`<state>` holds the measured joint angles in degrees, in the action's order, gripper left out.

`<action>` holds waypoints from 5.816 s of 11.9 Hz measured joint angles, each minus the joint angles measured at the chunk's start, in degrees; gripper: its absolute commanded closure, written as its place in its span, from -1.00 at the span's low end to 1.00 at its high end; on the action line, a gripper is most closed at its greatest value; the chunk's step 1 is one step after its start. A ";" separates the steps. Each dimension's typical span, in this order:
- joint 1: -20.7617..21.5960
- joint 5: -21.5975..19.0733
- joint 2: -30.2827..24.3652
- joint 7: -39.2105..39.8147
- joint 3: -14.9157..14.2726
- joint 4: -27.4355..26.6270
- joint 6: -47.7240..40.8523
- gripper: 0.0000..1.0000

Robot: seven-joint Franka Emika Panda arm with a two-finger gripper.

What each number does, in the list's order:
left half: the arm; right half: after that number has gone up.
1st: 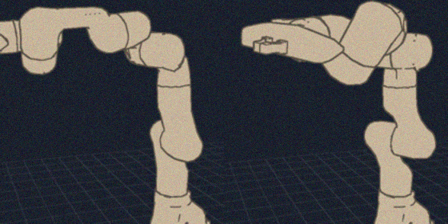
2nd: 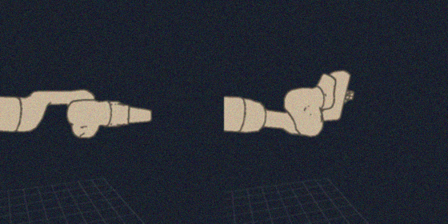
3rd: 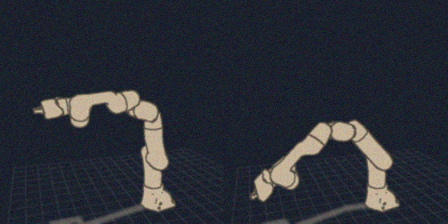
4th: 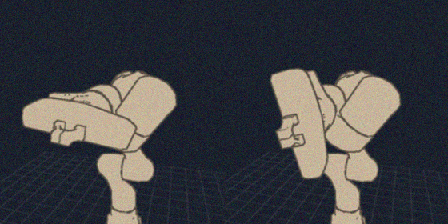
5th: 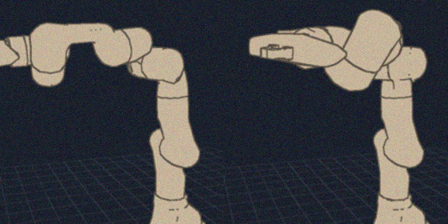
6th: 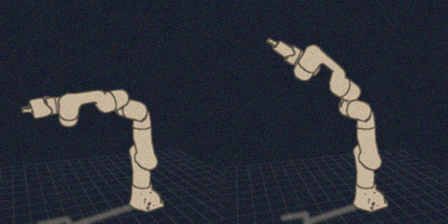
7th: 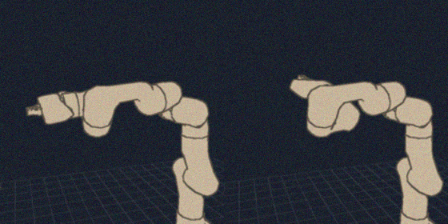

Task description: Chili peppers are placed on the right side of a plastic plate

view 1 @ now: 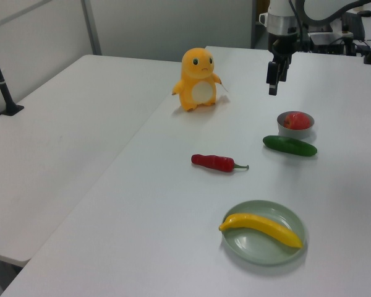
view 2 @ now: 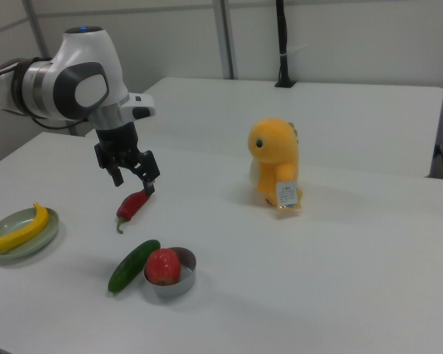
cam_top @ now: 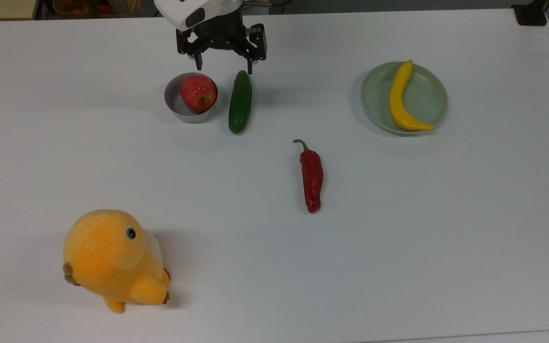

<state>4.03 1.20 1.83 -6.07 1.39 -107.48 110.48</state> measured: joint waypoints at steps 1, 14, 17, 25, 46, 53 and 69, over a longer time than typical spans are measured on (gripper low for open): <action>0.01 0.00 0.00 0.00 0.02 0.00 0.00 -1.00; 0.02 -0.28 3.24 -7.72 2.15 1.29 6.74 -1.00; 0.01 -0.28 7.63 -8.95 2.40 6.38 8.92 -1.00; 6.19 3.38 22.92 -20.42 4.36 17.41 14.28 -1.00; 6.50 15.46 27.73 -29.29 9.40 19.19 16.73 0.79; 5.83 15.12 14.18 -28.72 13.72 3.40 16.70 0.78; 5.88 15.10 12.55 -28.73 22.92 -6.92 16.64 -1.00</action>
<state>9.91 16.30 14.38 -34.80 24.31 -114.40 127.12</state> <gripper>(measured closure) 0.004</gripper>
